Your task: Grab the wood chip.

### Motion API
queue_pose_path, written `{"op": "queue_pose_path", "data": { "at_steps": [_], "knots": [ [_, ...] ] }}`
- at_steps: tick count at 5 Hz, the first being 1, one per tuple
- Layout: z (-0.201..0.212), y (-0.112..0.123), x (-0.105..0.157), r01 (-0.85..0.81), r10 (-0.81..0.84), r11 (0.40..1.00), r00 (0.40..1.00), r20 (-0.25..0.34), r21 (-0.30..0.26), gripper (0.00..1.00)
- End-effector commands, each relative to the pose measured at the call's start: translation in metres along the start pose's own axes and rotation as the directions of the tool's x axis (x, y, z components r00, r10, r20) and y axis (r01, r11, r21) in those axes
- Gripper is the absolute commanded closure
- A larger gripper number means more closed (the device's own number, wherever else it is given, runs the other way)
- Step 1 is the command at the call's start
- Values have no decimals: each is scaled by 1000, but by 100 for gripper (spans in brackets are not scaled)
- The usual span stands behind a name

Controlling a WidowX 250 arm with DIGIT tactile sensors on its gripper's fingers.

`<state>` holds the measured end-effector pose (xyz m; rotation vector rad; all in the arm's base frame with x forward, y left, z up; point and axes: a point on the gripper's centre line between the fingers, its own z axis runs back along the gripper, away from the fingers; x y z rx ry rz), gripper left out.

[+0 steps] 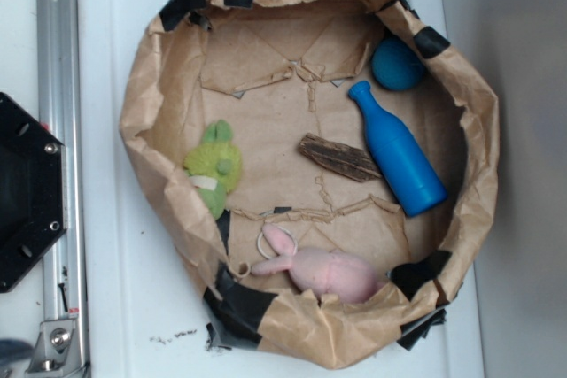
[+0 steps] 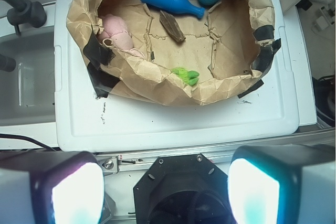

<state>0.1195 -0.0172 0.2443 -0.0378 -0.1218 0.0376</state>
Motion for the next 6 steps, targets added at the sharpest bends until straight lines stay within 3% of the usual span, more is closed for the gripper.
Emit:
{"op": "queue_pose_path", "data": {
  "at_steps": [1,2,3,5,6],
  "knots": [
    [0,0,0,0,0,1000,1000,0,0,0],
    [-18,21,20,-65,66,994,998,-5,90,0],
    [-40,39,33,-48,52,997,996,-70,64,0],
    [-40,39,33,-48,52,997,996,-70,64,0],
    [-67,30,64,86,-81,995,993,-88,57,0]
  ]
}}
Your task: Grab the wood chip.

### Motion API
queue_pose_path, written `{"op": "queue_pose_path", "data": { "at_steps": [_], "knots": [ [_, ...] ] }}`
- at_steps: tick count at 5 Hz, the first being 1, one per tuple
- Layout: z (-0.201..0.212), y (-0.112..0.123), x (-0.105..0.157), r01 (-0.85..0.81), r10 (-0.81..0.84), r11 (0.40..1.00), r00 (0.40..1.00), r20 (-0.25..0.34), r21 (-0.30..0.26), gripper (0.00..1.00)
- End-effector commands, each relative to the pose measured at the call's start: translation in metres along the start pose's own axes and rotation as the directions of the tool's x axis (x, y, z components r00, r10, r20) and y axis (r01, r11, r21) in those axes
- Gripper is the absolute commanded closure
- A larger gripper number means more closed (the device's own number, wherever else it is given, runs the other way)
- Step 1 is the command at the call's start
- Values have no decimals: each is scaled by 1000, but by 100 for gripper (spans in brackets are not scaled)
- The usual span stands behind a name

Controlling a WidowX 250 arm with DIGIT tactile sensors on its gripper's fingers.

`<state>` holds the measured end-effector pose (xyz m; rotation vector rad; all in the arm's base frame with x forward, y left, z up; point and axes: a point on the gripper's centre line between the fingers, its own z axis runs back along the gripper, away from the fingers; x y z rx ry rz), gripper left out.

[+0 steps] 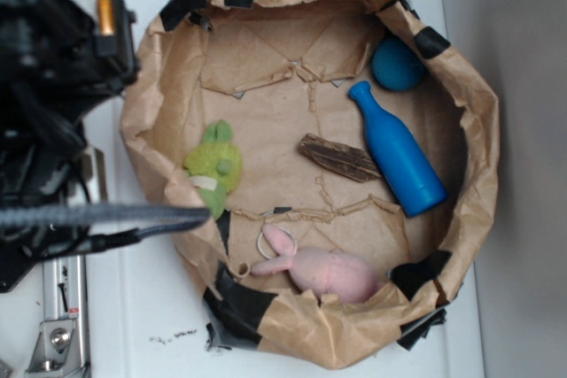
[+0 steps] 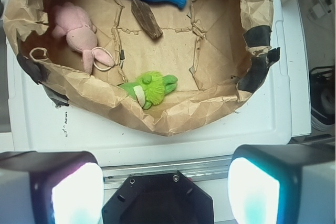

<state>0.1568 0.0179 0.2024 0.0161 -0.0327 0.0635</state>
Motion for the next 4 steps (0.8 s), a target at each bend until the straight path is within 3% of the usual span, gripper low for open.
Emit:
{"op": "queue_pose_path", "data": {
  "at_steps": [1,2,4],
  "knots": [
    [-47,-26,60,225,-225,974,973,45,-7,0],
    [-60,-27,71,253,-250,967,966,68,-38,0],
    [-60,-27,71,253,-250,967,966,68,-38,0]
  ]
}}
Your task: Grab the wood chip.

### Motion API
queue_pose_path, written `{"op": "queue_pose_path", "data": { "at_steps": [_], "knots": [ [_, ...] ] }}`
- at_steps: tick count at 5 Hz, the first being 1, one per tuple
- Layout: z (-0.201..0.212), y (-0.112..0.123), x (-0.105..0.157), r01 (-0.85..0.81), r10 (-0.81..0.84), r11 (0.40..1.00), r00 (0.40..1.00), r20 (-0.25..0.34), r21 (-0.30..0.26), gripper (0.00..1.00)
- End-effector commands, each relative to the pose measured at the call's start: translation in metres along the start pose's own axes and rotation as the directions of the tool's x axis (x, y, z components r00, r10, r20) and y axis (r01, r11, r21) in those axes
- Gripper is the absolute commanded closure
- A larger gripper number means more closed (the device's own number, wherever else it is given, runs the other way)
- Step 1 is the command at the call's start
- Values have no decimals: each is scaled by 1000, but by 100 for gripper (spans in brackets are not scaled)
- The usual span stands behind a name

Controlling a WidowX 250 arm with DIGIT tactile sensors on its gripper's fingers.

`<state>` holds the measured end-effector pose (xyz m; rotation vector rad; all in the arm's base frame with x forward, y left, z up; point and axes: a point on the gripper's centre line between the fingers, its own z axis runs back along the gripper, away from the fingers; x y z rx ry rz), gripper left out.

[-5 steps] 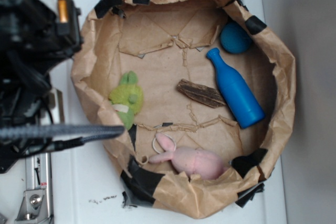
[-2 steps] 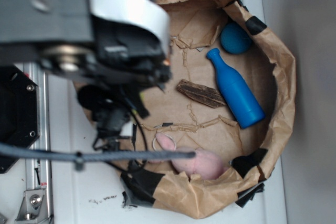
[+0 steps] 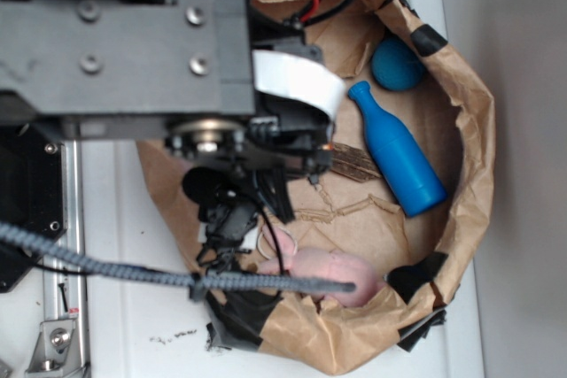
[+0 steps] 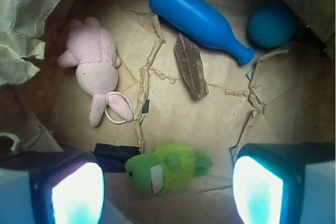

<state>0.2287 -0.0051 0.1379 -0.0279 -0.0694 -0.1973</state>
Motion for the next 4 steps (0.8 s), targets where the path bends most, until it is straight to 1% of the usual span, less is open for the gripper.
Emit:
{"op": "queue_pose_path", "data": {
  "at_steps": [1,2,3,4],
  "knots": [
    [6,2,2,-4,4,1000,1000,25,6,0],
    [-17,35,15,-63,63,997,998,5,43,0],
    [-30,41,29,-54,55,997,998,-5,59,0],
    [-46,36,34,-24,25,998,999,-21,52,0]
  ]
}}
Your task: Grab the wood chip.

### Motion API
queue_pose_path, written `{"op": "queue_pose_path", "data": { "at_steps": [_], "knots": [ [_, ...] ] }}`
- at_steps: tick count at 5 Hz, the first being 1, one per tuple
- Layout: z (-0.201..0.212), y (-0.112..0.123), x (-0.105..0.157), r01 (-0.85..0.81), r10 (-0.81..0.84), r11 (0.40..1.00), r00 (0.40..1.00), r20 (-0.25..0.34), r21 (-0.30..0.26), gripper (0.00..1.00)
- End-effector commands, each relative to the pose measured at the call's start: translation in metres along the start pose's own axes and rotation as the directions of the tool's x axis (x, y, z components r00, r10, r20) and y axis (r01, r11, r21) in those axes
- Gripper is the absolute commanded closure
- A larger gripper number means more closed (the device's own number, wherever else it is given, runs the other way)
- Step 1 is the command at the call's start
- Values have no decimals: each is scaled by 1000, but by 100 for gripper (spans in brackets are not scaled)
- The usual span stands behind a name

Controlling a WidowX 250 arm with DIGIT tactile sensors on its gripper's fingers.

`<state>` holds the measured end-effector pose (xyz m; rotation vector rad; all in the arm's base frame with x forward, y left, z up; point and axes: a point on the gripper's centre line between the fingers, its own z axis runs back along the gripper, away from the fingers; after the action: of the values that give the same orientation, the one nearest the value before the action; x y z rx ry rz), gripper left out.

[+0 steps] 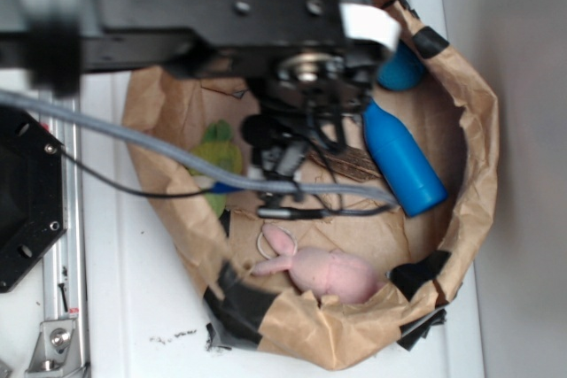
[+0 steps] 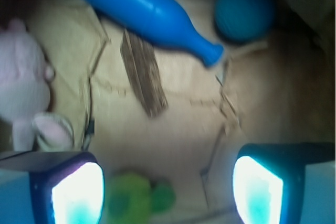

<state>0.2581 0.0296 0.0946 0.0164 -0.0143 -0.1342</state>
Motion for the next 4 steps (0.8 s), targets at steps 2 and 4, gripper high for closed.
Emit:
{"op": "queue_pose_path", "data": {
  "at_steps": [2,4],
  "knots": [
    [-40,-25,36,171,-173,984,984,44,56,0],
    [-73,-24,32,232,-229,968,973,-40,100,0]
  ]
}}
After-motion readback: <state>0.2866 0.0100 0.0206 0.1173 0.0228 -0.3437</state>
